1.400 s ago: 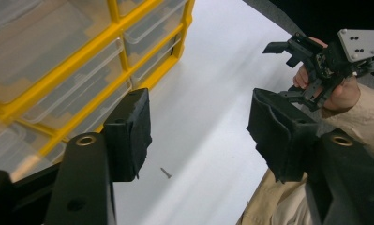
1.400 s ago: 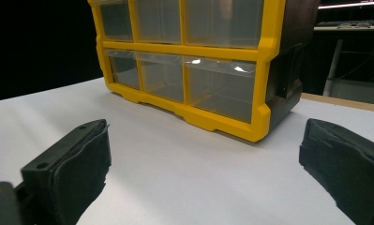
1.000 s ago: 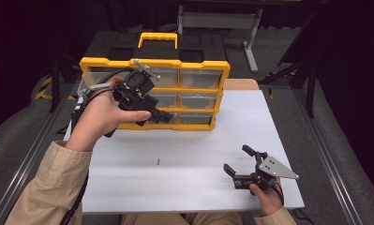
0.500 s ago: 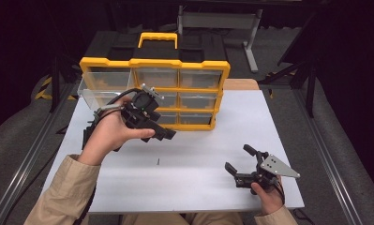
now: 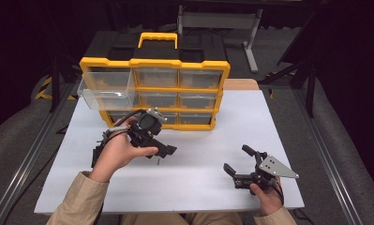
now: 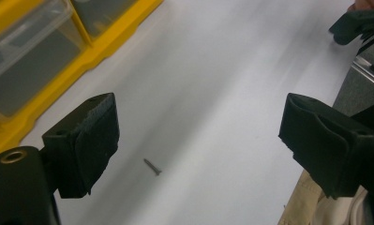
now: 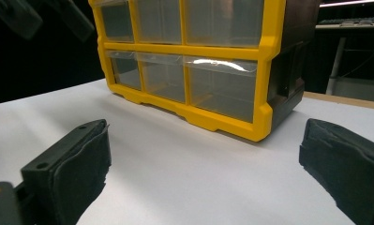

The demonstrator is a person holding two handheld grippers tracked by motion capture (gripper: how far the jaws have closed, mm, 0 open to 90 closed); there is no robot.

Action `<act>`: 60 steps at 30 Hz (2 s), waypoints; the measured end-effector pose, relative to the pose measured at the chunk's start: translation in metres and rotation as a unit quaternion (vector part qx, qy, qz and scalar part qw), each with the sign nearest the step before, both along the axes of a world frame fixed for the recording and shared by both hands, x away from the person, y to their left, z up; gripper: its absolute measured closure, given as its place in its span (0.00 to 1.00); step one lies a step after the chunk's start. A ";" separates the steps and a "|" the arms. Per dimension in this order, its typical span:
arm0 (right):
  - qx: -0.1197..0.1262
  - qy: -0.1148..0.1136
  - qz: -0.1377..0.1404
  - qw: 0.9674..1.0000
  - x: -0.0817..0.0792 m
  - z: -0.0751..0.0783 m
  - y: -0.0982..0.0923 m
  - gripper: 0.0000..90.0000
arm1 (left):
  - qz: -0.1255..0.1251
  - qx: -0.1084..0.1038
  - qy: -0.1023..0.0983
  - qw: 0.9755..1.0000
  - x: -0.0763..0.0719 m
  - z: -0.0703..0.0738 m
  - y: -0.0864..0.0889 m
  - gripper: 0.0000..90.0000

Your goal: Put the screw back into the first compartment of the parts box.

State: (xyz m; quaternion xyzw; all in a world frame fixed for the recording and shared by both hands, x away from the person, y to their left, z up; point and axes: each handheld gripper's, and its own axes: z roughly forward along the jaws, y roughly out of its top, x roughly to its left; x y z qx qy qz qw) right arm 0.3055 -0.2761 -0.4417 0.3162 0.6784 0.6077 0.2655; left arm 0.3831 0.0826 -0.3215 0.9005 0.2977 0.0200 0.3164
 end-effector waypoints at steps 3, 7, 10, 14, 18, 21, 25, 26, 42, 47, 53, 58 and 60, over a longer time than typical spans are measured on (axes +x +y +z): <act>0.002 0.000 0.000 1.000 0.000 0.000 0.000 0.03 | 0.004 -0.002 -0.001 1.000 -0.001 -0.011 -0.001 0.14; 0.000 0.000 -0.001 1.000 0.000 0.000 0.000 0.03 | 0.010 -0.001 -0.001 1.000 0.000 -0.027 -0.002 0.14; 0.000 0.001 0.001 1.000 0.000 0.000 0.000 0.03 | 0.022 -0.002 0.002 1.000 -0.001 -0.041 0.000 0.14; -0.001 0.001 0.001 1.000 0.000 0.000 0.000 0.03 | 0.033 -0.004 0.001 0.999 -0.003 -0.054 0.004 0.16; -0.001 -0.001 0.000 1.000 0.000 0.000 0.000 0.03 | 0.052 -0.007 -0.004 0.999 -0.004 -0.071 0.012 0.18; 0.000 -0.002 0.000 1.000 0.000 0.000 0.001 0.03 | 0.057 -0.006 -0.004 0.998 -0.004 -0.079 0.015 0.18; 0.001 -0.002 -0.002 1.000 0.000 0.001 0.000 0.03 | 0.070 -0.016 -0.012 0.997 -0.005 -0.087 0.021 0.19; 0.002 -0.002 -0.001 1.000 0.000 0.001 0.000 0.03 | 0.078 -0.024 -0.011 0.997 -0.005 -0.089 0.022 0.20; -0.003 -0.002 0.002 1.000 0.000 0.001 0.001 0.03 | 0.109 -0.043 -0.013 0.993 -0.010 -0.116 0.035 0.73; -0.002 -0.002 0.002 1.000 0.000 0.001 0.001 0.03 | 0.105 -0.031 -0.006 0.994 -0.009 -0.126 0.031 0.79; -0.003 -0.003 0.002 1.000 0.000 0.001 0.001 0.03 | 0.103 -0.017 -0.007 0.995 -0.008 -0.130 0.029 0.88; -0.001 -0.005 0.001 1.000 0.000 0.002 0.000 0.03 | 0.115 -0.013 -0.016 0.993 -0.010 -0.132 0.029 0.98; -0.001 -0.004 0.002 1.000 -0.001 0.002 0.001 0.03 | 0.112 -0.007 -0.016 0.994 -0.009 -0.131 0.028 0.98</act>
